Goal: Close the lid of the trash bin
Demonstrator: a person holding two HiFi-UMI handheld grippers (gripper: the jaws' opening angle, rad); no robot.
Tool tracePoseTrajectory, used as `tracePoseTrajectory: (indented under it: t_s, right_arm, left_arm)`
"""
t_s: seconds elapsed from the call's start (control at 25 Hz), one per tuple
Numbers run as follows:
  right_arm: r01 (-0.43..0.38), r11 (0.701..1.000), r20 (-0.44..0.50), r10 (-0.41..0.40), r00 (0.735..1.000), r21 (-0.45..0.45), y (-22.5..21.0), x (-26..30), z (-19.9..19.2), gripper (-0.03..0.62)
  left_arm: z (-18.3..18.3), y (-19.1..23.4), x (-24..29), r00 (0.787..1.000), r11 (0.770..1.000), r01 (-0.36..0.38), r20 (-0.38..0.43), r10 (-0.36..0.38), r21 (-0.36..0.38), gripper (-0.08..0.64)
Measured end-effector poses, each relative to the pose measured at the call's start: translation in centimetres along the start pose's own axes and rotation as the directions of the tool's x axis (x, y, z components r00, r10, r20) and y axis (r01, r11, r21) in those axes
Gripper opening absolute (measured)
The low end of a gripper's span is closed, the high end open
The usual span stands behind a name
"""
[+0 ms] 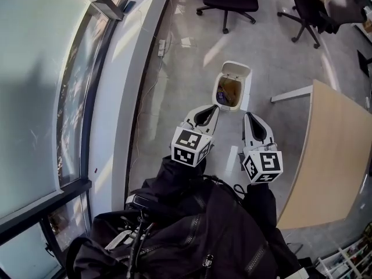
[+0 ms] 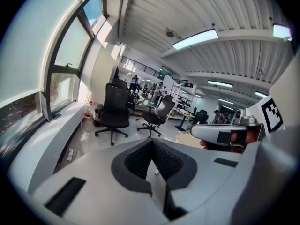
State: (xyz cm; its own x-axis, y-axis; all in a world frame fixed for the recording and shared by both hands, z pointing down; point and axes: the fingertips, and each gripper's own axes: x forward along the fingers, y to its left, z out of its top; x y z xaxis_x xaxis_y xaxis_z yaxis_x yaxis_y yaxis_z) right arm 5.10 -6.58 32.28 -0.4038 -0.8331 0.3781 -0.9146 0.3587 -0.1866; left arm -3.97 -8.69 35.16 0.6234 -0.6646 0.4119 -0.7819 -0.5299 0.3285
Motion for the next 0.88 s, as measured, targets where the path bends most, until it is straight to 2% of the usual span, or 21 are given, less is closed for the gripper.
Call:
tracePoseTrajectory:
  t_s: [0.24,0.44,0.72,0.88]
  right_arm:
    - [-0.017,1.0,-0.059,0.016,0.998,-0.013,0.1,3.2,-0.8,0.005]
    - [-0.025,1.0,-0.104,0.025,0.994,0.004,-1.3,3.9,-3.4,0.005]
    - [-0.089,0.995,-0.185,0.094,0.978,0.039,-4.0,5.9,-8.5,0.005]
    - [-0.086,0.995,-0.239,0.096,0.966,0.052,-6.2,8.8,-11.7,0.005]
  left_arm:
    - [-0.4,2.3,2.6,0.999,0.999,0.007,-0.032,-0.008,-0.034,0.002]
    - [-2.6,2.1,4.8,0.997,0.999,0.005,-0.07,-0.008,-0.04,0.002]
    - [-6.9,3.4,6.5,0.988,0.993,-0.093,-0.129,0.082,-0.079,0.002]
    - [-10.2,5.3,7.1,0.977,0.983,-0.148,-0.17,0.128,-0.109,0.002]
